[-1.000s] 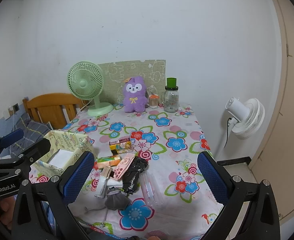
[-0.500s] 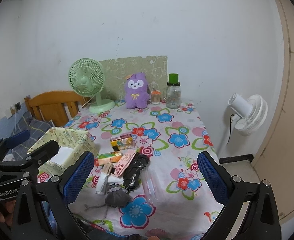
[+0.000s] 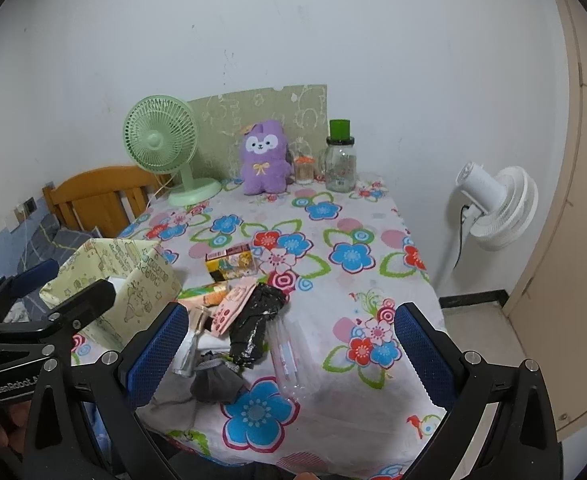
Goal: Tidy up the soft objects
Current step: 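Lower the left tool onto the grey drawstring pouch and close it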
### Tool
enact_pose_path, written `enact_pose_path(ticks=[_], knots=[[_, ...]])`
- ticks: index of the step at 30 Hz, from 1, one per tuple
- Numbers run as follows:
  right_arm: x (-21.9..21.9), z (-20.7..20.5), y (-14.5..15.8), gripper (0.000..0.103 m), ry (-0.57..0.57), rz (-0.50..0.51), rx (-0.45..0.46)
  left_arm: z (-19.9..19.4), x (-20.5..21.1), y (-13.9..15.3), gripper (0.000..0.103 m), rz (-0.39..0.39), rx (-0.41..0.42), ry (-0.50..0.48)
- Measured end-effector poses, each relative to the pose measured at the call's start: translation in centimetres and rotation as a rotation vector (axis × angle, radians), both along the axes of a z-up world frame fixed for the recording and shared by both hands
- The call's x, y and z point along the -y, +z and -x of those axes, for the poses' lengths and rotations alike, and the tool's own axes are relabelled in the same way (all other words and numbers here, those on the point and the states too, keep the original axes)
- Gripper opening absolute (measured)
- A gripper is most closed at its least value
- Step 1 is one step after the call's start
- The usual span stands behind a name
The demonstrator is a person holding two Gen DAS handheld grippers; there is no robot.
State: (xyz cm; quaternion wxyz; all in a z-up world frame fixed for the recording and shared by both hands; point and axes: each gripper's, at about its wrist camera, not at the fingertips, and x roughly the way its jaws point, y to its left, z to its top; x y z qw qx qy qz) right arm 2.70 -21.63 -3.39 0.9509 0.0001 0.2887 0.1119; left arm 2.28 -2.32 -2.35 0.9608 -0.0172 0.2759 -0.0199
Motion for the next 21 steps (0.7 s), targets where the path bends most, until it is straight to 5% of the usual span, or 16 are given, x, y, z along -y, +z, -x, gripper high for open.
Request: enact_pose_path(ticks=[21], knots=[[1.7, -2.7, -4.0, 0.103, -0.047, 0.023, -0.116, -3.2, 1.9, -4.6, 0.103, 0.006, -0.134, -0.039]])
